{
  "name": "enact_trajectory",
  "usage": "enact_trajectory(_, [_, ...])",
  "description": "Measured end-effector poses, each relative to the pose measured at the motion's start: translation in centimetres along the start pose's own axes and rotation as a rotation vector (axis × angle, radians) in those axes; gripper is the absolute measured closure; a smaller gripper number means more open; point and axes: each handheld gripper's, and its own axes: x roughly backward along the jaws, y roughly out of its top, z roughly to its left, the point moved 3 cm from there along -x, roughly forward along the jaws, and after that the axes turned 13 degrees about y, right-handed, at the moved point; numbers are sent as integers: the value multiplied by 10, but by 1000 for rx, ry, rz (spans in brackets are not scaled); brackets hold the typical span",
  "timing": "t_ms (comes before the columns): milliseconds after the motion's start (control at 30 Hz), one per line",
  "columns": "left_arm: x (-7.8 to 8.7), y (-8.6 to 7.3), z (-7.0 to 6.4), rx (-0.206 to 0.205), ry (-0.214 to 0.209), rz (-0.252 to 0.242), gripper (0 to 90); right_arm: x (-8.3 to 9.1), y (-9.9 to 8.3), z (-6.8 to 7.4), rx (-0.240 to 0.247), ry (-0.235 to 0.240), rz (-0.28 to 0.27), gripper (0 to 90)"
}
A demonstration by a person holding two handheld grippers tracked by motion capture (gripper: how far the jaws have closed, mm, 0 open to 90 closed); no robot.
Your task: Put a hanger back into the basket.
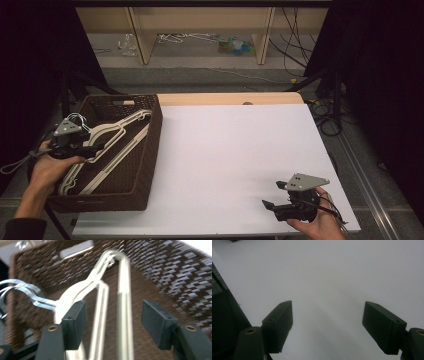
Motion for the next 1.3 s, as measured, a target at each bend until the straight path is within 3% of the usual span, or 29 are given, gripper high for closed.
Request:
enact_trajectory(67, [5,4,-14,47,-24,-43,349,0,0,0,-3,0,-4,255])
enact_trajectory(100, [7,5,-17,41,-31,-57,347,0,0,0,-3,-2,-4,255])
enact_trajectory(133, [9,8,-25,68,-36,-78,346,0,0,0,0,-3,-6,255])
enact_trajectory(200, [14,11,-34,75,-41,-113,341,-1,0,0,2,-4,-10,255])
enact_trajectory(300, [22,19,-53,91,-80,-164,312,-1,0,0,6,-9,-19,254])
enact_trajectory(567, [40,32,-102,49,-167,-269,213,1,2,-3,-1,-8,-82,213])
enact_trajectory(733, [45,33,-126,43,-209,-293,183,2,3,-3,-3,-12,-117,187])
enact_trajectory(1067, [46,30,-150,30,-248,-329,174,5,4,-4,-7,-13,-167,182])
enact_trajectory(1300, [51,24,-162,11,-238,-340,175,5,4,-5,-1,-14,-189,182])
